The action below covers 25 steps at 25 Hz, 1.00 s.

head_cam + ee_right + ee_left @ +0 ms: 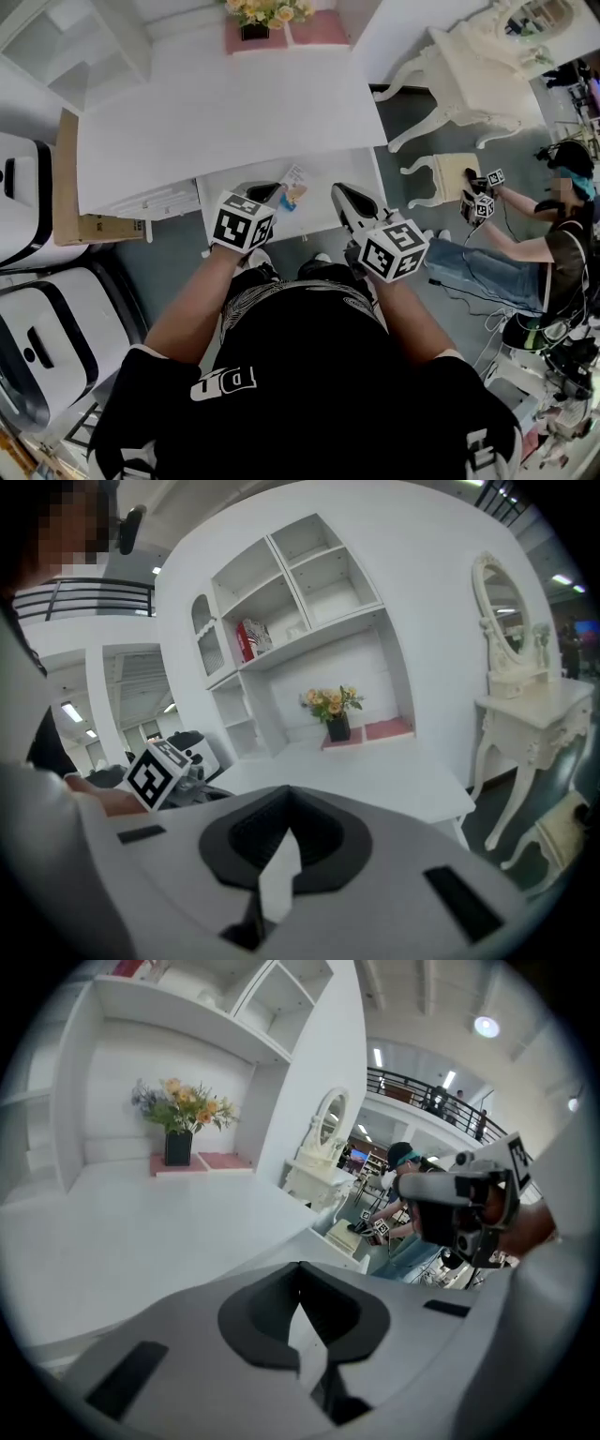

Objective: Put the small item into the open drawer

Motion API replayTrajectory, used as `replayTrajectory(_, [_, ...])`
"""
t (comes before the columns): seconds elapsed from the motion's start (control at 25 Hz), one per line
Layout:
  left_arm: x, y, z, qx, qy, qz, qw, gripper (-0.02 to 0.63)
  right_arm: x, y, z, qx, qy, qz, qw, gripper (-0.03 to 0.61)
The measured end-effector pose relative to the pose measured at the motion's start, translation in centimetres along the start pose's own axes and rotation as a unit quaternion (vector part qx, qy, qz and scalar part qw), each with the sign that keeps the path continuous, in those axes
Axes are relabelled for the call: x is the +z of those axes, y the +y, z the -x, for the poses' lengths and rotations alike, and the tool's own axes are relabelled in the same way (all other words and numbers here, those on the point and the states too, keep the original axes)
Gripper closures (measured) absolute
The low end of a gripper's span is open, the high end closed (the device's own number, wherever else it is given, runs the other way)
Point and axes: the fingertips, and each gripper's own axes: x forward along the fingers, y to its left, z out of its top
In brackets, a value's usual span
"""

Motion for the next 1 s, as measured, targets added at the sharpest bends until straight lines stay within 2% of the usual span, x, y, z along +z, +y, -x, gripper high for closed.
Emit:
replayTrajectory(0.2, [1.1, -2.6, 2.0, 0.007, -0.033, -0.008, 0.9994, 0.598, 0.5, 1.0, -0.7, 0.049, -0.001, 0.017, 0.999, 0.571])
replayTrajectory(0.4, [2.3, -5.2, 3.8, 0.027, -0.081, 0.022, 0.9961, 0.598, 0.1, 1.9, 0.8, 0.099, 0.008, 0.049, 0.994, 0.571])
replayTrajectory(0.52, [3.1, -7.1, 4.7, 0.043, -0.102, 0.025, 0.9935, 0.598, -0.1, 1.5, 2.6, 0.119, 0.013, 0.078, 0.99, 0.571])
replayTrajectory(0.76, [2.5, -11.2, 4.5, 0.069, -0.118, 0.045, 0.9896, 0.598, -1.5, 0.3, 6.5, 0.152, 0.022, 0.087, 0.984, 0.571])
replayTrajectory(1.0, [3.1, -16.3, 4.6, 0.092, -0.144, 0.044, 0.9843, 0.598, -1.8, -1.5, 11.5, 0.166, 0.008, 0.072, 0.984, 0.571])
